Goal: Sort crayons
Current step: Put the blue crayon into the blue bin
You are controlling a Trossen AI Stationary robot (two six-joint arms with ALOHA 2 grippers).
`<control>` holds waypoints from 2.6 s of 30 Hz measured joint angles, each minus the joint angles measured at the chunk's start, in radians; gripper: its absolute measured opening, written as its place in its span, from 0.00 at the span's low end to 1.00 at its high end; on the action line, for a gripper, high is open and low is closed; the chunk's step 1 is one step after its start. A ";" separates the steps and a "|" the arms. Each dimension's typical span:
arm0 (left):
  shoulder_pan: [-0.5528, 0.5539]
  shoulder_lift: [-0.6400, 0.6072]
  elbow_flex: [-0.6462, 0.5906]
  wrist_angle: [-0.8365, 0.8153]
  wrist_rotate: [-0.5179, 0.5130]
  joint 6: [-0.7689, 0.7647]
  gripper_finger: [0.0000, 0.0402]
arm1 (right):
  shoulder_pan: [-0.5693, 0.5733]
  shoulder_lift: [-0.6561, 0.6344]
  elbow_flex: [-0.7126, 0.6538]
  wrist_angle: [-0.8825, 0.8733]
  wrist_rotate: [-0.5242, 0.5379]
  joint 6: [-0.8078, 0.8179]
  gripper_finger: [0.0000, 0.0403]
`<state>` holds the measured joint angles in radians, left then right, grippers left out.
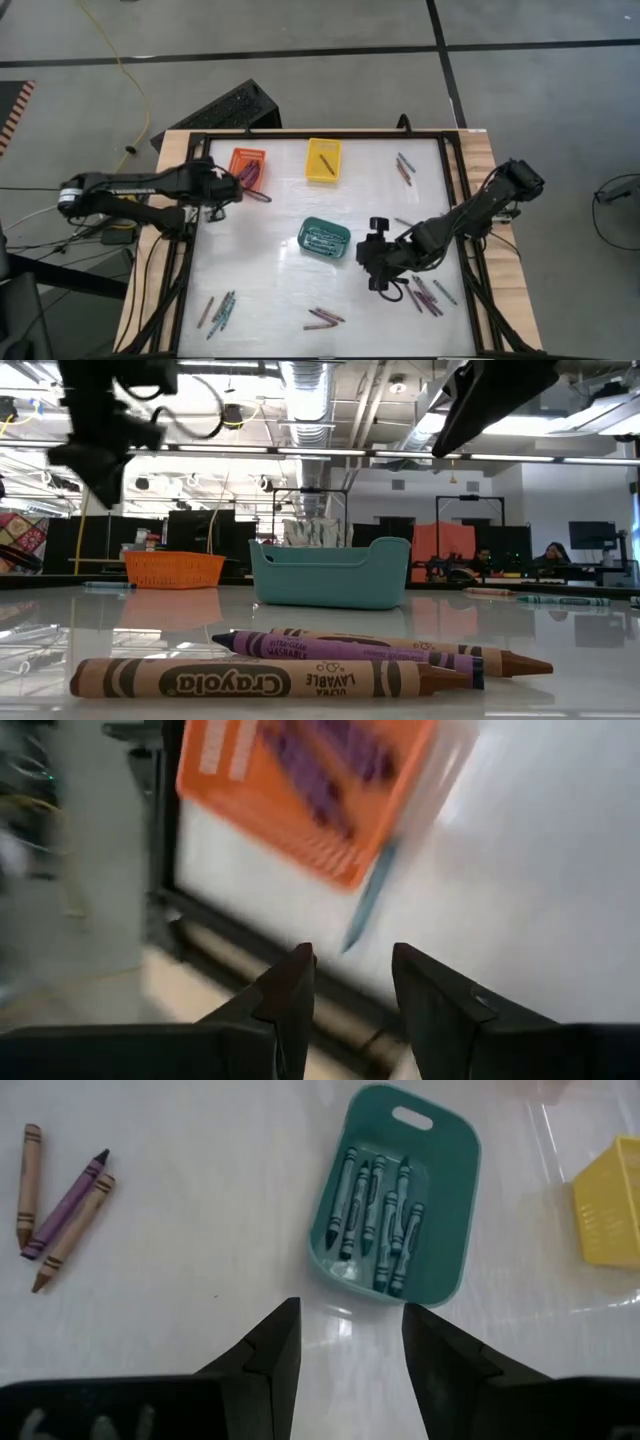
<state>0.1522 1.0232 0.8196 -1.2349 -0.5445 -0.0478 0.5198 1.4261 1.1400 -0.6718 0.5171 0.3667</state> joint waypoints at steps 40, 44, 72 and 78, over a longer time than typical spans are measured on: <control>0.529 0.096 -0.218 0.328 0.340 0.657 0.32 | -0.011 0.002 0.000 0.030 -0.047 -0.037 0.42; 0.554 0.171 -0.218 0.360 0.350 0.669 0.32 | -0.012 0.002 0.000 0.030 -0.047 -0.043 0.42; 0.560 0.371 -0.188 0.378 0.416 0.710 0.02 | -0.019 0.002 0.000 0.029 -0.046 -0.061 0.42; 0.485 0.373 -0.140 0.272 0.481 0.656 0.01 | -0.018 0.002 0.000 0.029 -0.046 -0.061 0.42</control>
<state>0.6375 1.3959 0.6800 -0.9633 -0.0630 0.6087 0.5014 1.4280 1.1403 -0.6426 0.4709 0.3058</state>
